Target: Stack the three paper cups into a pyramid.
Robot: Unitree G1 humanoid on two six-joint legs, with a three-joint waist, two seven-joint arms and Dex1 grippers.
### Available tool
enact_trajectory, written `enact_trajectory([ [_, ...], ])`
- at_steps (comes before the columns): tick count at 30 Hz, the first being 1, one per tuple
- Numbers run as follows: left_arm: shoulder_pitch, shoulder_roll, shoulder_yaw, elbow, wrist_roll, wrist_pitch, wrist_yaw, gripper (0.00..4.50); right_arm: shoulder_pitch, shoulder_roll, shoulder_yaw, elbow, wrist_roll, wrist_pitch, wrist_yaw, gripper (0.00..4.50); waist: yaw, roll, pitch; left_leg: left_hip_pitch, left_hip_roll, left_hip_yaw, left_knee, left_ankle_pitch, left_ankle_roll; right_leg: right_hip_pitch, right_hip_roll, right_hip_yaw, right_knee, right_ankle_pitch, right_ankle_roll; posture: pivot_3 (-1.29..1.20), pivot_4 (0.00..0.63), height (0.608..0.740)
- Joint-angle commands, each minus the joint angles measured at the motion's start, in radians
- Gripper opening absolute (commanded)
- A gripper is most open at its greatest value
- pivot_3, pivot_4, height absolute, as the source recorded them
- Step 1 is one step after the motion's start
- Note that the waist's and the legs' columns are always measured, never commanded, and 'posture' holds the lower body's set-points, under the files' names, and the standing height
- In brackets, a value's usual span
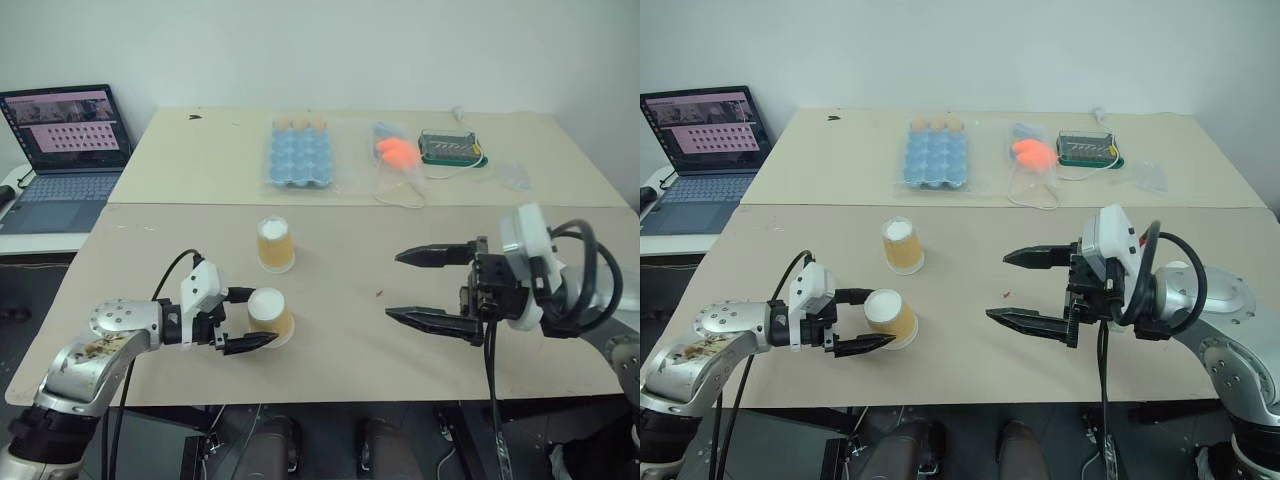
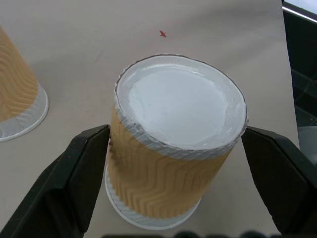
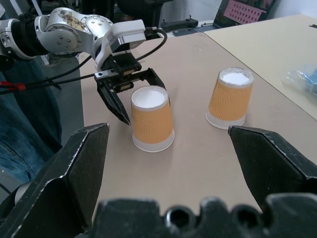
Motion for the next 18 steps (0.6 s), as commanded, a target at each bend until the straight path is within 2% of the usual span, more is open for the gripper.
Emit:
enact_trajectory([
  [1, -0.037, -0.014, -0.004, 0.006, 0.000, -0.006, -0.010, 4.43, 0.022, -0.001, -0.013, -0.050, 0.005, -0.006, -0.020, 4.50, 0.000, 0.000, 0.000, 0.000, 0.000, 0.000, 0.000, 0.000, 0.000, 0.000, 0.000, 0.000, 0.000, 0.001, 0.001, 0.00, 0.150, 0.716],
  [8, -0.068, -0.033, -0.016, 0.028, 0.007, -0.005, -0.021, 4.43, 0.063, -0.002, -0.006, -0.053, -0.019, -0.015, -0.037, 4.50, -0.001, 0.000, 0.000, 0.000, 0.000, 0.000, 0.001, 0.004, 0.007, 0.000, 0.001, -0.006, 0.000, 0.002, 0.004, 0.00, 0.150, 0.716],
  [11, -0.072, -0.036, -0.017, 0.033, 0.009, -0.006, -0.025, 3.68, 0.070, -0.004, -0.012, -0.055, -0.022, -0.018, -0.036, 4.50, 0.000, 0.000, 0.000, 0.000, 0.000, 0.000, 0.001, 0.004, 0.007, 0.000, 0.001, -0.006, 0.000, 0.002, 0.004, 0.00, 0.150, 0.716],
  [13, -0.074, -0.036, -0.019, 0.037, 0.013, -0.009, -0.028, 2.95, 0.065, -0.004, -0.014, -0.051, -0.025, -0.020, -0.038, 4.50, 0.000, 0.000, 0.000, 0.000, 0.000, 0.000, 0.001, 0.004, 0.007, 0.001, 0.001, -0.006, 0.000, 0.002, 0.004, 0.00, 0.150, 0.716],
  [15, -0.076, -0.036, -0.021, 0.038, 0.016, -0.009, -0.028, 2.46, 0.062, -0.005, -0.014, -0.048, -0.027, -0.021, -0.039, 4.50, 0.000, 0.000, 0.000, 0.000, 0.000, 0.000, 0.001, 0.004, 0.007, 0.001, 0.001, -0.006, 0.000, 0.002, 0.004, 0.00, 0.150, 0.716],
  [18, -0.083, -0.042, -0.022, 0.039, 0.017, -0.006, -0.023, 2.46, 0.062, -0.003, -0.015, -0.047, -0.032, -0.024, -0.039, 4.50, 0.000, 0.000, 0.000, 0.000, 0.000, 0.000, 0.001, 0.004, 0.007, 0.001, 0.001, -0.006, 0.000, 0.002, 0.004, 0.00, 0.150, 0.716],
])
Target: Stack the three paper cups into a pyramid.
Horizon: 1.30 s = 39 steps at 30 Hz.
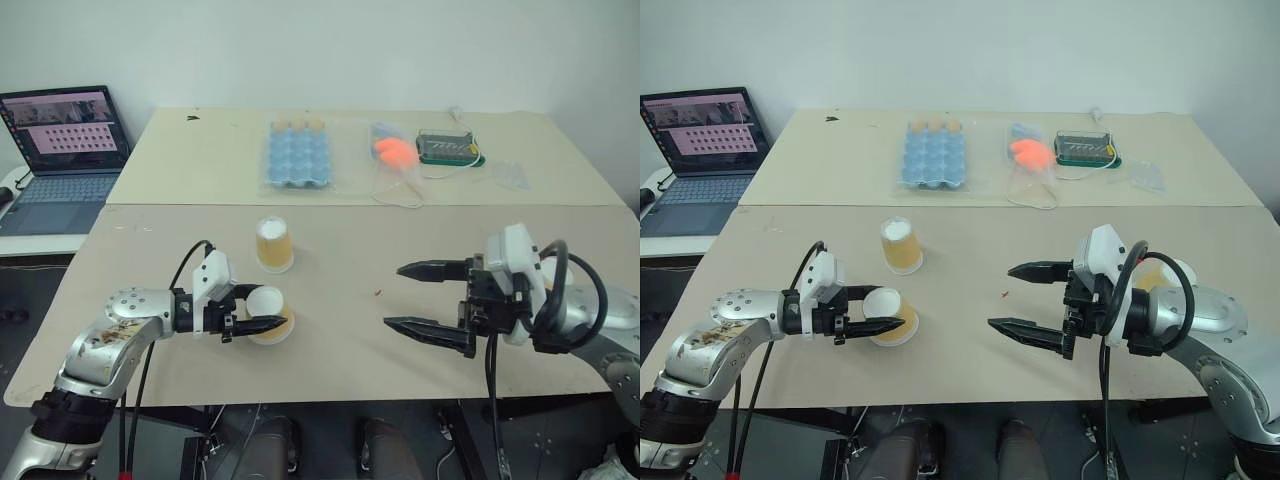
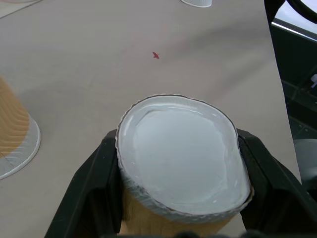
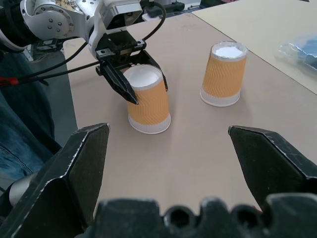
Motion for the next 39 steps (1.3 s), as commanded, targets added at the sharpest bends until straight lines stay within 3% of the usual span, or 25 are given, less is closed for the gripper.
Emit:
enact_trajectory([
  [1, -0.029, -0.010, -0.001, -0.006, 0.011, -0.007, 0.002, 2.46, -0.009, -0.003, -0.023, -0.017, -0.003, -0.024, -0.001, 4.50, 0.000, 0.000, 0.000, 0.000, 0.000, 0.000, 0.000, 0.000, 0.000, 0.000, 0.000, 0.000, 0.000, 0.000, 0.000, 0.00, 0.150, 0.716],
  [8, -0.155, -0.090, -0.068, 0.024, 0.035, -0.007, 0.013, 2.46, 0.006, -0.021, -0.092, -0.014, 0.002, -0.018, -0.010, 4.50, 0.015, 0.000, 0.000, 0.000, 0.000, 0.000, 0.002, 0.000, 0.000, 0.001, 0.000, -0.001, 0.000, 0.001, 0.001, 0.00, 0.150, 0.716],
  [18, -0.382, -0.384, -0.258, 0.156, 0.081, 0.027, 0.043, 2.46, 0.074, -0.038, -0.193, -0.023, -0.002, -0.012, -0.027, 4.50, 0.026, -0.001, 0.000, -0.001, -0.001, 0.000, 0.005, 0.000, 0.003, 0.003, 0.006, -0.001, 0.000, 0.003, 0.004, 0.00, 0.150, 0.716],
  [23, -0.450, -0.512, -0.311, 0.328, 0.160, -0.019, 0.088, 2.46, 0.117, -0.031, -0.237, -0.059, 0.021, -0.006, -0.053, 4.50, 0.023, -0.001, 0.000, 0.000, 0.000, 0.000, 0.005, 0.000, 0.003, 0.003, 0.008, 0.000, 0.001, 0.003, 0.004, 0.00, 0.150, 0.716],
  [30, -0.596, -0.695, -0.322, 0.713, 0.298, -0.197, 0.160, 2.46, 0.166, -0.028, -0.284, -0.083, 0.044, -0.005, -0.087, 4.50, 0.029, -0.002, 0.001, -0.003, -0.001, 0.000, 0.011, -0.001, 0.006, 0.005, 0.008, -0.002, 0.000, 0.005, 0.007, 0.00, 0.150, 0.716],
  [39, -0.677, -0.800, -0.319, 0.962, 0.387, -0.360, 0.132, 2.46, 0.185, -0.035, -0.301, -0.097, 0.060, -0.007, -0.109, 4.50, 0.031, -0.002, 0.001, -0.005, -0.001, 0.000, 0.018, -0.004, 0.010, 0.008, 0.006, -0.003, -0.002, 0.007, 0.011, 0.00, 0.150, 0.716],
])
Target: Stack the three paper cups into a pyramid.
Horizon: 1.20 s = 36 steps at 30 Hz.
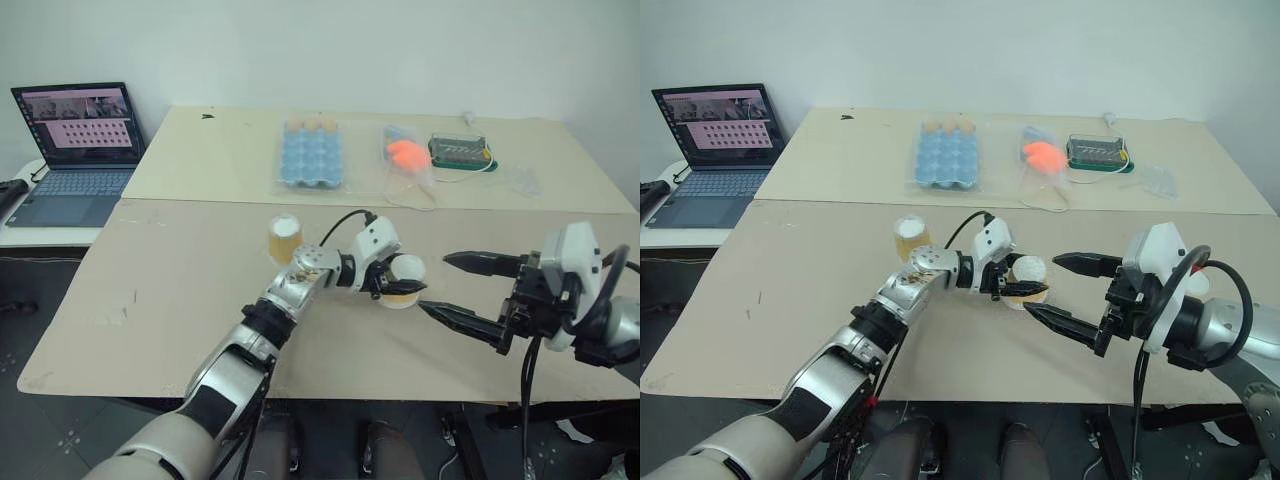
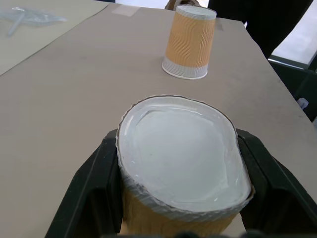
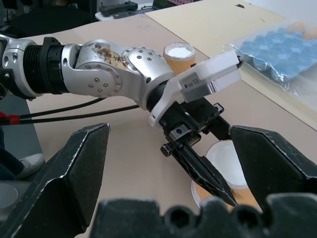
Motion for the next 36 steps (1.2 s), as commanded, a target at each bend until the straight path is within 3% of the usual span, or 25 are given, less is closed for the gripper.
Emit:
enact_trajectory([
  [1, -0.010, -0.020, -0.004, 0.053, 0.035, -0.037, -0.018, 2.90, 0.000, -0.009, -0.049, -0.028, 0.025, -0.008, -0.012, 4.50, 0.001, 0.000, 0.000, 0.000, 0.000, 0.000, 0.000, 0.000, 0.000, 0.000, 0.000, 0.000, 0.000, 0.000, 0.000, 0.00, 0.150, 0.716],
  [5, -0.013, -0.023, 0.014, 0.074, 0.044, -0.055, -0.033, 4.39, 0.003, -0.011, -0.051, -0.030, 0.029, -0.009, -0.018, 4.50, -0.002, 0.000, 0.000, 0.000, 0.000, 0.000, 0.000, 0.000, 0.001, 0.000, 0.000, 0.000, 0.000, 0.000, 0.000, 0.00, 0.150, 0.716],
  [6, -0.015, -0.024, 0.018, 0.078, 0.047, -0.058, -0.036, 4.46, 0.004, -0.011, -0.051, -0.030, 0.030, -0.010, -0.019, 4.50, -0.002, 0.000, 0.000, -0.001, 0.000, 0.000, 0.000, 0.000, 0.001, -0.002, 0.000, 0.000, 0.000, 0.000, 0.000, 0.00, 0.150, 0.716],
  [12, -0.046, -0.005, 0.065, 0.009, 0.024, -0.032, -0.038, 4.46, -0.008, -0.015, -0.036, -0.013, 0.024, -0.015, -0.011, 4.50, -0.003, 0.000, 0.000, -0.002, 0.000, 0.000, 0.000, 0.000, 0.001, -0.003, 0.000, 0.000, 0.001, 0.001, 0.000, 0.00, 0.150, 0.716],
  [21, -0.022, 0.169, 0.176, -0.593, -0.139, 0.297, -0.051, 4.46, -0.044, -0.006, 0.013, 0.032, -0.009, -0.032, 0.012, 4.50, -0.009, 0.000, 0.000, -0.004, 0.001, 0.000, 0.000, 0.000, 0.000, -0.006, 0.000, 0.002, 0.002, 0.001, 0.000, 0.00, 0.150, 0.716],
  [25, 0.005, 0.222, 0.327, -0.788, -0.250, 0.503, 0.096, 4.46, -0.051, 0.010, 0.040, 0.047, -0.034, -0.034, 0.004, 4.50, -0.008, 0.000, 0.000, -0.003, 0.000, 0.000, 0.000, 0.000, 0.000, -0.005, 0.001, 0.002, 0.002, 0.001, 0.000, 0.00, 0.150, 0.716],
  [30, 0.270, 0.277, 0.435, -1.023, -0.170, 0.620, 0.371, 4.46, -0.011, 0.026, 0.023, 0.056, -0.069, -0.035, -0.008, 4.50, -0.016, 0.002, -0.001, 0.001, 0.000, 0.000, -0.001, -0.001, 0.000, -0.002, 0.001, 0.004, 0.002, 0.000, 0.001, 0.00, 0.150, 0.716],
  [36, 0.463, 0.326, 0.501, -1.139, -0.194, 0.686, 0.460, 4.46, -0.011, 0.041, 0.032, 0.075, -0.087, -0.047, -0.004, 4.50, -0.004, 0.001, 0.000, 0.001, 0.001, 0.000, 0.000, 0.000, -0.002, -0.002, 0.002, 0.003, 0.003, 0.001, -0.001, 0.00, 0.150, 0.716],
])
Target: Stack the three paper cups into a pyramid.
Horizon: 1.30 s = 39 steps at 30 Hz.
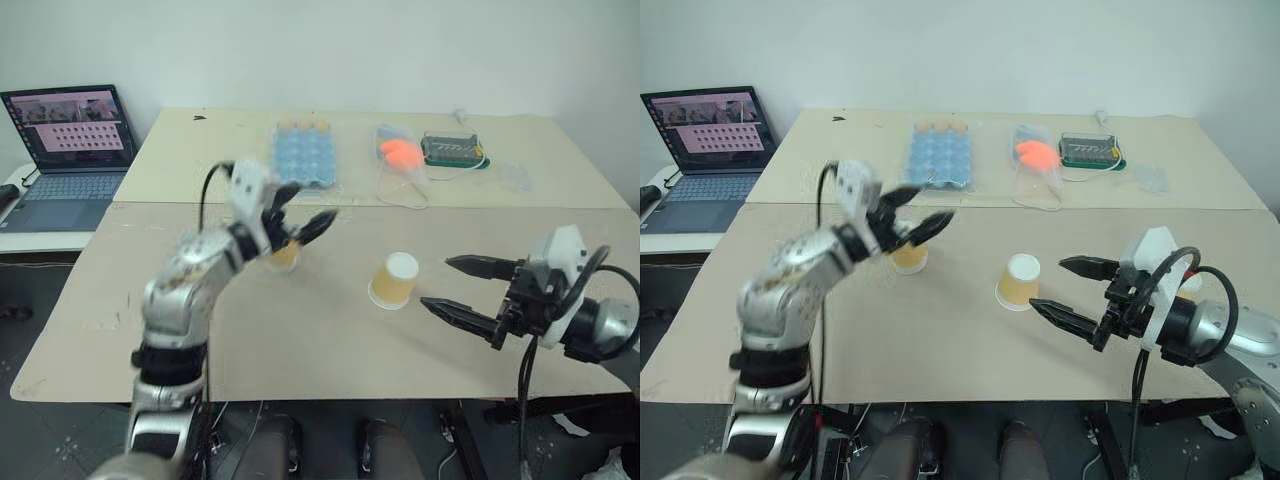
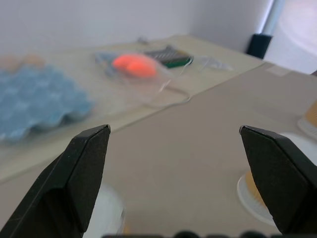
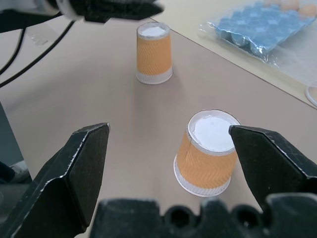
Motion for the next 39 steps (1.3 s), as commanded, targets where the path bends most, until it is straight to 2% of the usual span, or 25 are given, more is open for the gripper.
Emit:
enact_trajectory([
  [1, 0.030, 0.040, 0.035, -0.079, -0.015, -0.008, 0.027, 4.46, -0.014, 0.011, -0.017, 0.000, -0.005, -0.036, 0.004, 4.50, 0.004, 0.000, 0.000, 0.000, 0.000, 0.000, 0.000, 0.000, 0.000, 0.000, 0.000, 0.000, 0.000, -0.001, -0.002, 0.00, 0.150, 0.716],
  [4, 0.066, 0.086, 0.015, -0.043, 0.007, -0.047, 0.016, 4.46, -0.027, 0.016, -0.007, 0.009, -0.009, -0.040, 0.004, 4.50, 0.003, 0.000, 0.000, 0.000, 0.000, 0.000, 0.000, -0.004, -0.007, 0.000, -0.001, 0.000, -0.001, -0.003, -0.005, 0.00, 0.150, 0.716],
  [12, 0.058, 0.121, -0.031, 0.091, 0.019, -0.142, -0.015, 4.46, -0.033, 0.017, -0.023, 0.001, -0.003, -0.034, 0.002, 4.50, 0.004, 0.000, 0.000, 0.000, 0.000, 0.000, 0.000, 0.000, -0.001, 0.000, -0.001, 0.000, 0.000, -0.003, -0.005, 0.00, 0.150, 0.716],
  [26, -0.142, 0.086, -0.146, 0.485, 0.093, -0.403, -0.099, 4.46, 0.024, 0.018, -0.097, -0.048, 0.026, -0.023, -0.038, 4.50, 0.004, 0.000, 0.000, -0.001, 0.000, 0.000, -0.001, 0.000, -0.001, -0.001, -0.002, 0.001, -0.001, -0.002, -0.005, 0.00, 0.150, 0.716],
  [34, -0.210, 0.061, -0.152, 0.627, 0.103, -0.483, -0.136, 4.46, 0.041, 0.017, -0.114, -0.061, 0.031, -0.021, -0.051, 4.50, 0.000, 0.000, 0.000, -0.001, 0.000, 0.000, -0.001, 0.000, 0.000, -0.002, -0.004, 0.001, -0.001, 0.001, 0.000, 0.00, 0.150, 0.716],
  [37, -0.216, 0.061, -0.145, 0.642, 0.101, -0.489, -0.150, 3.69, 0.046, 0.014, -0.123, -0.064, 0.034, -0.019, -0.053, 4.50, 0.001, 0.000, 0.000, -0.001, 0.000, 0.000, -0.001, 0.000, 0.000, -0.002, -0.005, 0.001, -0.001, 0.001, 0.000, 0.00, 0.150, 0.716],
  [39, -0.217, 0.068, -0.148, 0.650, 0.111, -0.495, -0.154, 2.87, 0.048, 0.011, -0.125, -0.063, 0.033, -0.019, -0.054, 4.50, 0.001, 0.000, 0.000, -0.001, 0.000, 0.000, -0.001, 0.000, 0.000, -0.002, -0.005, 0.001, -0.001, 0.001, 0.000, 0.00, 0.150, 0.716],
])
